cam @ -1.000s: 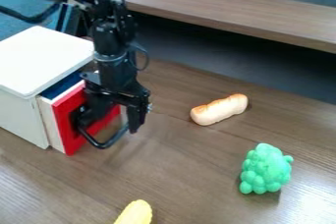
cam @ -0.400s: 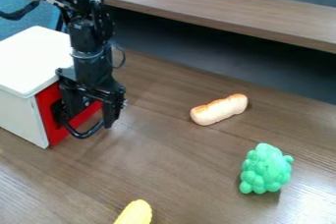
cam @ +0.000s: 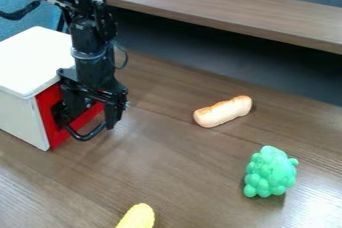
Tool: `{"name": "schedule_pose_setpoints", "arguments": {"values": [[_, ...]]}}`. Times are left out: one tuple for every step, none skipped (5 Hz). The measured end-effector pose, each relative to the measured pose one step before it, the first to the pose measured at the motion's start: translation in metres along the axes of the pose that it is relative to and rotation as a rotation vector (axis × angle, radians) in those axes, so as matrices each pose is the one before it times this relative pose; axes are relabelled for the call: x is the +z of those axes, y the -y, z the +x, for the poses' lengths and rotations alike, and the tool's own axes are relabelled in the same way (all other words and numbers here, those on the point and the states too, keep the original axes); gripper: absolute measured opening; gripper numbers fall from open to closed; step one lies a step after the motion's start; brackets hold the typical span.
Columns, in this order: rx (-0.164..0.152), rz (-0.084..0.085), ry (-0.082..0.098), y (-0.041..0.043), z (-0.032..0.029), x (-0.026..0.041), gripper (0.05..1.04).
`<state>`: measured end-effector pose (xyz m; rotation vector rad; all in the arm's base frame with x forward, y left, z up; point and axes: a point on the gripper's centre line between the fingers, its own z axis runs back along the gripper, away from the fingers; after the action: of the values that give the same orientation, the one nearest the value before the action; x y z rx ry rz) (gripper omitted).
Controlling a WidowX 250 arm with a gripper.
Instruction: Closed the drawer
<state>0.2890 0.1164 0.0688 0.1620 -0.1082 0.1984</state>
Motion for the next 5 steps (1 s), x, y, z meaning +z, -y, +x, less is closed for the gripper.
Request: {"name": "schedule_pose_setpoints", "arguments": {"values": [[-0.0516,-0.0412,0.0071,0.01921,0.00261,0.00174,0.999],[-0.0858,-0.062,0.0117,0.03553,0.00749,0.00417,0.999],[-0.0645,-0.0609,0.0237,0.03051,0.01452,0.00458,0.999],[-0.055,-0.0384,0.0332,0.02289,0.0192,0.01161,0.999],[-0.0276,-0.018,0.0296,0.01664,0.01806,0.00982,0.999]]}}
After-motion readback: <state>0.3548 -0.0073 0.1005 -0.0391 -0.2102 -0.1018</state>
